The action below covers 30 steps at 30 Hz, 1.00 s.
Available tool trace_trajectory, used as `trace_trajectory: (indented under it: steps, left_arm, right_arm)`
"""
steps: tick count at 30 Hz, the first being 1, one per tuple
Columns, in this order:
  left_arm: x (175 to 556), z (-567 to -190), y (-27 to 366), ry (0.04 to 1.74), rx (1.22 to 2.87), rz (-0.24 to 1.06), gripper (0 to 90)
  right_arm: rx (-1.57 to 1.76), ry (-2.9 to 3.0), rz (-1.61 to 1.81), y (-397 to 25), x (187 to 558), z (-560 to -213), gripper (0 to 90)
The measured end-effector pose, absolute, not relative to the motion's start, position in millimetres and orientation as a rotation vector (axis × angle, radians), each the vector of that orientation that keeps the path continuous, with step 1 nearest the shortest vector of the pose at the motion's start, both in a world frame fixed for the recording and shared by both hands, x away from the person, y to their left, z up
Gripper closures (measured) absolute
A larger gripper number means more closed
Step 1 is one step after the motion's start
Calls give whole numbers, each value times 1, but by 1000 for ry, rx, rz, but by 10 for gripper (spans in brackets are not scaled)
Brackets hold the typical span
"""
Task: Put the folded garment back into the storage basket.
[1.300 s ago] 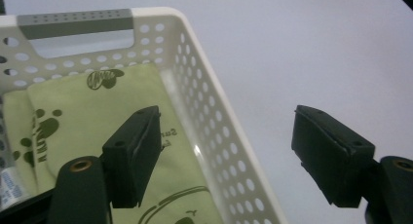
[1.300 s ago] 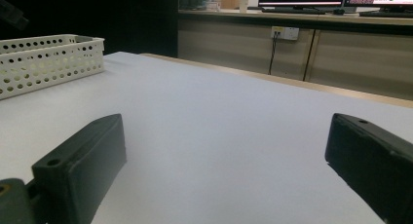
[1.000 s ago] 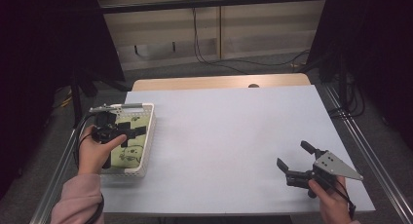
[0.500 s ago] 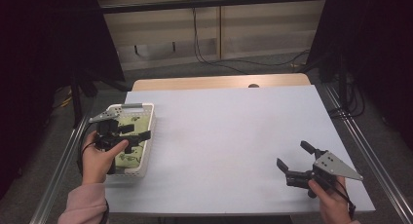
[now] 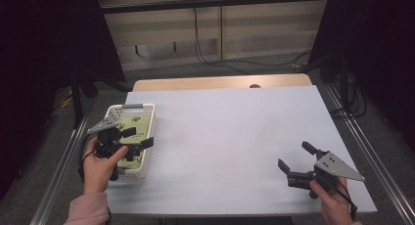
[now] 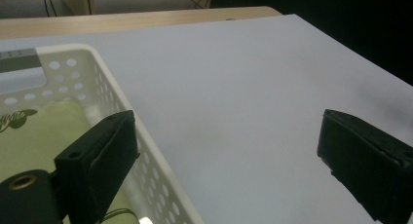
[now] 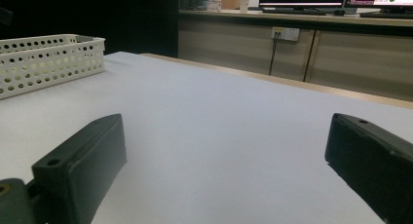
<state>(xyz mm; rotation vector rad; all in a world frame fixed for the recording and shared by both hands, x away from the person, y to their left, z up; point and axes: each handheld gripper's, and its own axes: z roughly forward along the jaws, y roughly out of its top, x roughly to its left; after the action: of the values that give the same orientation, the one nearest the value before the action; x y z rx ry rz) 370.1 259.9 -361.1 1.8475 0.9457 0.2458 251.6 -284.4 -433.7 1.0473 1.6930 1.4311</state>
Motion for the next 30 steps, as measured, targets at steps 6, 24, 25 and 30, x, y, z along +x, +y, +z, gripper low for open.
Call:
trace_trajectory:
  steps: [6,24,25,30]
  left_arm:
    - [364,-367,256,902,1824,263,41]
    - [353,-383,252,875,1774,285,23]
    - [352,-385,252,873,1756,278,22]
    - [351,-388,251,863,1742,278,22]
  right_arm:
    - [1041,1696,1432,-285,252,-434,11]
    - [1041,1698,1432,-285,252,-434,11]
    - [1041,1698,1431,-285,251,-434,11]
    - [1041,1698,1431,-285,252,-434,11]
